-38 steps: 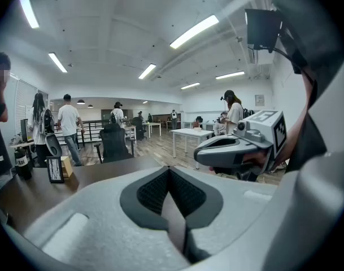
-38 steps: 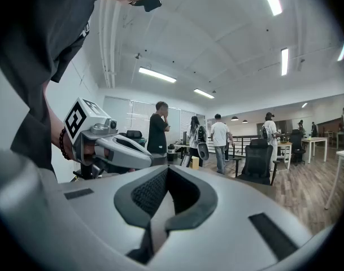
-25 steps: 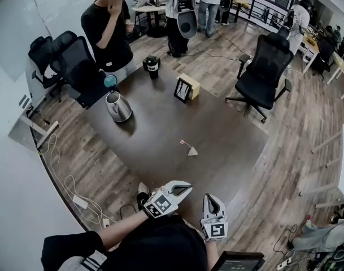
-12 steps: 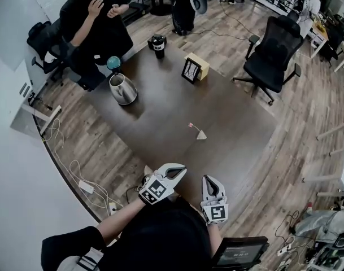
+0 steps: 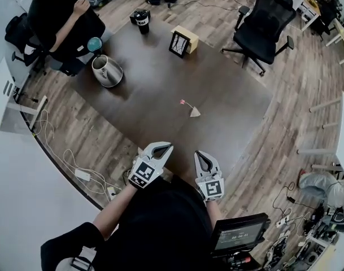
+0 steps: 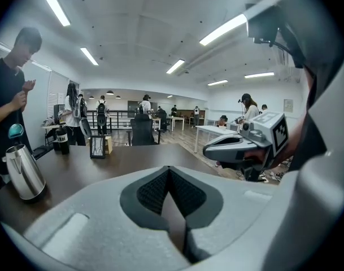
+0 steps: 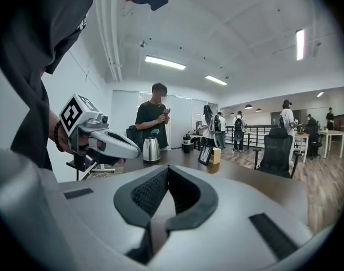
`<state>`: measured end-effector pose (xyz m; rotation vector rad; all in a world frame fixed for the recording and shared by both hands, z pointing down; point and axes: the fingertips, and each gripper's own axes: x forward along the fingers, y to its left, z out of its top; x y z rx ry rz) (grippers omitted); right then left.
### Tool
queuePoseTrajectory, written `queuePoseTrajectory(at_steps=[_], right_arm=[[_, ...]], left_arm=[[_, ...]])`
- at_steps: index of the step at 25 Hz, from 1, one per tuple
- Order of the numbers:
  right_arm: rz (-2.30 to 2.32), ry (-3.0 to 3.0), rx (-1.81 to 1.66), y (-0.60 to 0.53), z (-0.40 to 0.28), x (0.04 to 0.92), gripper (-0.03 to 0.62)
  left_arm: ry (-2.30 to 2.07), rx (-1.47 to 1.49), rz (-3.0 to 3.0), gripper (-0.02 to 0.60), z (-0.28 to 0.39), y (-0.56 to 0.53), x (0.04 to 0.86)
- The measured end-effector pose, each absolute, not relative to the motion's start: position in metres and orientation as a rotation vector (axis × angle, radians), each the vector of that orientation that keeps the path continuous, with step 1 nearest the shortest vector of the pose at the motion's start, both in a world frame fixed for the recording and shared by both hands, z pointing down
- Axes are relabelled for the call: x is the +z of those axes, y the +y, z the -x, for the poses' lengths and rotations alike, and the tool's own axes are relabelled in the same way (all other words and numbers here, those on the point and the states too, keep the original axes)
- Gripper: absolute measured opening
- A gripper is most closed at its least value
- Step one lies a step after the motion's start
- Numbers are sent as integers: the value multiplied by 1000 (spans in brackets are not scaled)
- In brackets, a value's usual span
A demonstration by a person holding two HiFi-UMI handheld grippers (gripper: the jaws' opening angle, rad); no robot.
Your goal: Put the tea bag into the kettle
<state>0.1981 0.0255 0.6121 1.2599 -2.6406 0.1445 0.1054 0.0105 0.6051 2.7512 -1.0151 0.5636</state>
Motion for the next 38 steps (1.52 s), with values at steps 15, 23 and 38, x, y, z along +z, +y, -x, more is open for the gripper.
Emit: queuePoseTrajectory(at_steps=[15,23,38], right_arm=[[-1199,-2579,170,-38,-169,642,9],[-1166,-2540,209,-47,-177,657,9],[-1090,-2367,335,-93,-184,745,104]], left_arm=[[-1104,564,-2683,-3,-41,-17,614],[-1153,584,-2634,-3,-32,-19,609],[-1234,631,-2524,-3,26,-7,629]])
